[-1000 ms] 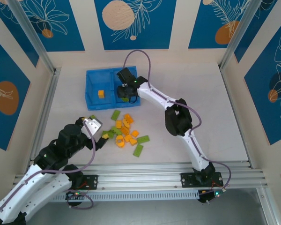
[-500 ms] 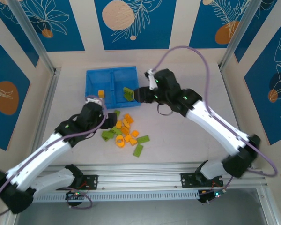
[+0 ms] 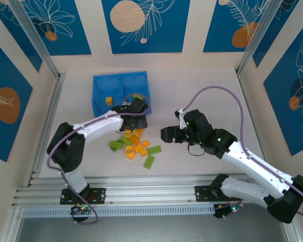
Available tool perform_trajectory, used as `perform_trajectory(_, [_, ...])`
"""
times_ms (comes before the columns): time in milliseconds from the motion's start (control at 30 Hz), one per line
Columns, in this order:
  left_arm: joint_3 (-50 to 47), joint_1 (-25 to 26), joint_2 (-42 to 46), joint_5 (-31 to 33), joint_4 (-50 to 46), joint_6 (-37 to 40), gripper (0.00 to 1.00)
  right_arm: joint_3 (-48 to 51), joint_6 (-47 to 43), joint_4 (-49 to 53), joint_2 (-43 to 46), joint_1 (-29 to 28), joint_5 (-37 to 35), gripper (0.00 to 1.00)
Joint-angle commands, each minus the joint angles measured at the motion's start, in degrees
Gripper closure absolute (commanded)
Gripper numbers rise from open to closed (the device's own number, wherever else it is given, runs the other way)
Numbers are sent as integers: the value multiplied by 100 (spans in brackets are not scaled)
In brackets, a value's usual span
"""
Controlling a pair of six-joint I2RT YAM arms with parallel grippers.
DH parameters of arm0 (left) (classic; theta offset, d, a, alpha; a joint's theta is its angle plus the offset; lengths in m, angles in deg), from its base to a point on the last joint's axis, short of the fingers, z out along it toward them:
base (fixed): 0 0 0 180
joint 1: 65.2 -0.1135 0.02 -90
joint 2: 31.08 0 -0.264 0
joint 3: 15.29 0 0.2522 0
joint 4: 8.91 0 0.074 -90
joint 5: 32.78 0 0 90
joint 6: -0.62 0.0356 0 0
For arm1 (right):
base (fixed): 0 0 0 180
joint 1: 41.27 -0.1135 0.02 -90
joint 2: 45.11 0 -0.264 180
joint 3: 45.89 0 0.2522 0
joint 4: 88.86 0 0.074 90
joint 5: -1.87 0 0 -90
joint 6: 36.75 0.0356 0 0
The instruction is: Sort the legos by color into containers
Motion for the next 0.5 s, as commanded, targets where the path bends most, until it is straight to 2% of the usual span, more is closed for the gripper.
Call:
perform_trajectory(0, [438, 23, -504, 32, 35, -33, 14, -64, 7, 77, 178, -33, -215, 20])
perform_trajectory(133, [726, -25, -1073, -145, 110, -28, 19, -114, -95, 108, 198, -24, -278, 18])
perform_trajectory(333, [682, -74, -1426, -166, 204, -83, 27, -145, -73, 235, 273, -24, -280, 17])
perform_trajectory(467, [649, -87, -1549, -232, 304, 61, 47, -127, -38, 236, 346, -24, -262, 17])
